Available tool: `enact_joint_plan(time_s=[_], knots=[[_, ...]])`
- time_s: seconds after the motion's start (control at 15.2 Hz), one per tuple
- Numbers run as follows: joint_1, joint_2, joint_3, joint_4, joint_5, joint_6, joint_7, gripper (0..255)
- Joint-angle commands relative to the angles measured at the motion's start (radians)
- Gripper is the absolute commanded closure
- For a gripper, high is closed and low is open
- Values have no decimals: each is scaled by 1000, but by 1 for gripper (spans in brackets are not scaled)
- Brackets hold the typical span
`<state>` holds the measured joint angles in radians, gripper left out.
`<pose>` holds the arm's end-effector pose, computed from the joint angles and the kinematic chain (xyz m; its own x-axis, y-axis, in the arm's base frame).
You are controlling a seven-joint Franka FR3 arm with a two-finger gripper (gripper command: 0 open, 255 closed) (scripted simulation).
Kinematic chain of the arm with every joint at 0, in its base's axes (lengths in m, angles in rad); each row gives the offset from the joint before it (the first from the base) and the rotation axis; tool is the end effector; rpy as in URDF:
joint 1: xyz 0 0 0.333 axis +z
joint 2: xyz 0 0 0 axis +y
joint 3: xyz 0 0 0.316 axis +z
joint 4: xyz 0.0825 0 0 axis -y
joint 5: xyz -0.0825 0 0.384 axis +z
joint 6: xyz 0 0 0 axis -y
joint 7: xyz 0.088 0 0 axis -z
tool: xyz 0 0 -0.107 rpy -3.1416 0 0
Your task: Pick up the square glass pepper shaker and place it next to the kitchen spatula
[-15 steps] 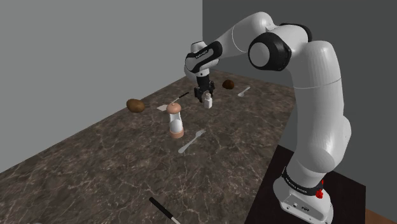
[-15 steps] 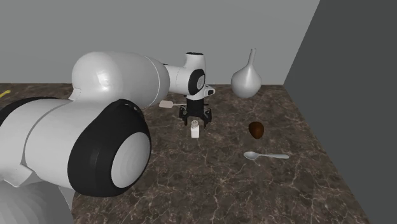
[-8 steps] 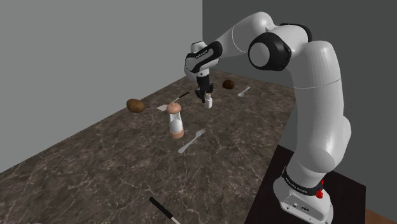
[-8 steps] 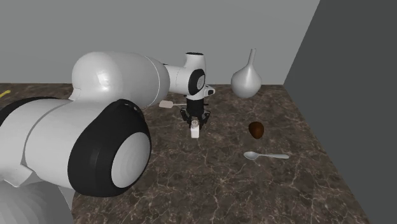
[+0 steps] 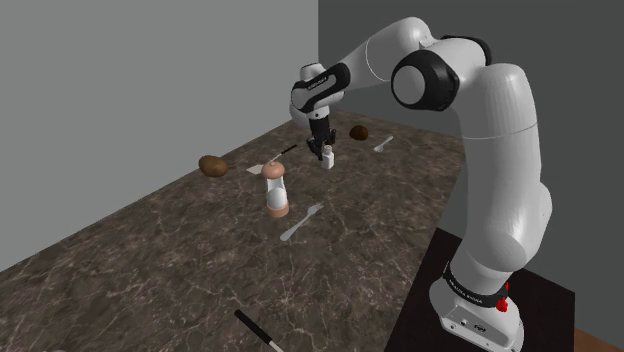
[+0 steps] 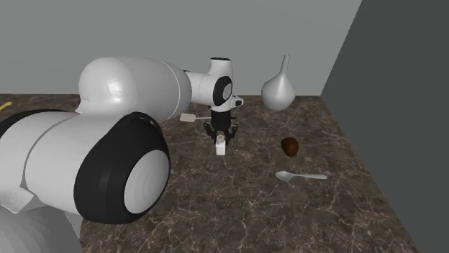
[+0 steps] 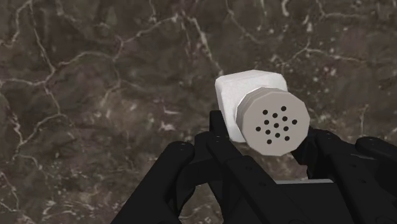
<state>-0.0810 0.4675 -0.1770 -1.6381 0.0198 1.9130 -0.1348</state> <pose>0.6361 -0.1536 0.3353 0.9741 -0.1214 -0.1909 -0.1164 -0.9925 0.0370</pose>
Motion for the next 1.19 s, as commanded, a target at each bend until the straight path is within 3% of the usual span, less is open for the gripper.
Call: enact_joint_plan(time_s=[0.0, 1.12], knots=[[1, -9, -1, 12, -1, -21, 1, 255], [2, -69, -6, 153, -11, -222, -1, 255]])
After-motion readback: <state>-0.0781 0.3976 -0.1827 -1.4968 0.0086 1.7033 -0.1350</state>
